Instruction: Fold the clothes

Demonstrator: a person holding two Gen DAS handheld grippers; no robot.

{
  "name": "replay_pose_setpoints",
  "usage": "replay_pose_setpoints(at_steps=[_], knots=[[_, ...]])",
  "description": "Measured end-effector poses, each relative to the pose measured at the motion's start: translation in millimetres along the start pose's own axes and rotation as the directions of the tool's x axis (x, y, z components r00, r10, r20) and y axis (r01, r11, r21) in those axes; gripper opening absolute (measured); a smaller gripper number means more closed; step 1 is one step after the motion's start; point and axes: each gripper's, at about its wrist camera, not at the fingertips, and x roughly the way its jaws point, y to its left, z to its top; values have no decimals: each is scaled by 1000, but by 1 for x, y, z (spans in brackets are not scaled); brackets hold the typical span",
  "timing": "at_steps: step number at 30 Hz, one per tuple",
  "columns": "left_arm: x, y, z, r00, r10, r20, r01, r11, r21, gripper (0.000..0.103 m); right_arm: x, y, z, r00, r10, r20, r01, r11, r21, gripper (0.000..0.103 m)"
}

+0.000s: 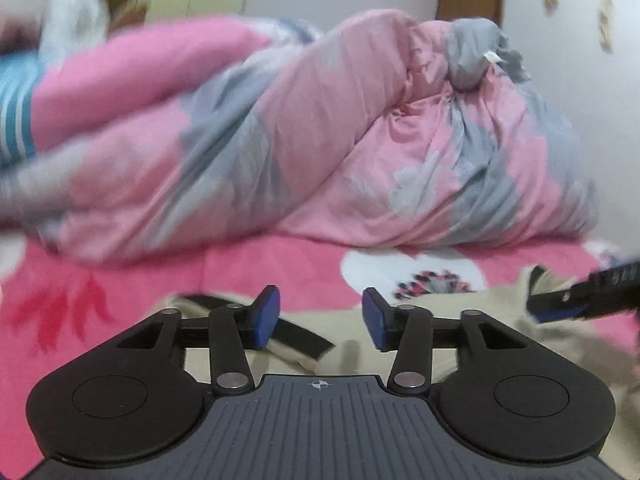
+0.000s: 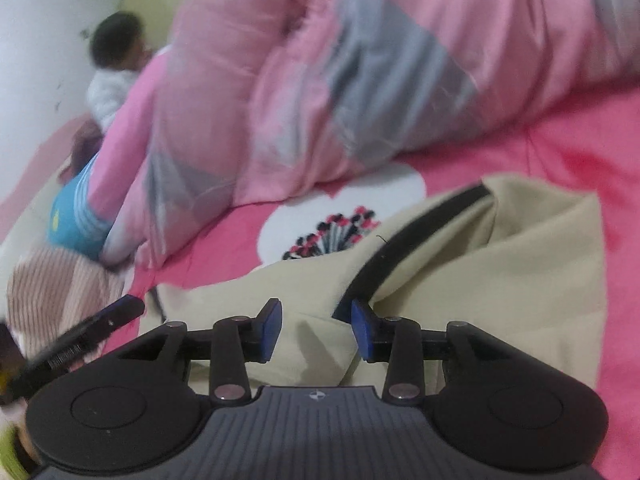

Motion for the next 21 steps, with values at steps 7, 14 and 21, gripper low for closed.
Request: replay_pose_setpoints(at_steps=[7, 14, 21], knots=[[18, -18, -27, 995, 15, -97, 5, 980, 201, 54, 19, -36, 4, 999, 44, -9, -41, 977, 209, 41], [19, -15, -29, 996, 31, -82, -15, 983, 185, 63, 11, -63, 1, 994, 78, 80, -103, 919, 381, 41], [20, -17, -31, 996, 55, -73, -41, 981, 189, 67, 7, -57, -10, 995, 96, 37, -103, 918, 383, 43]])
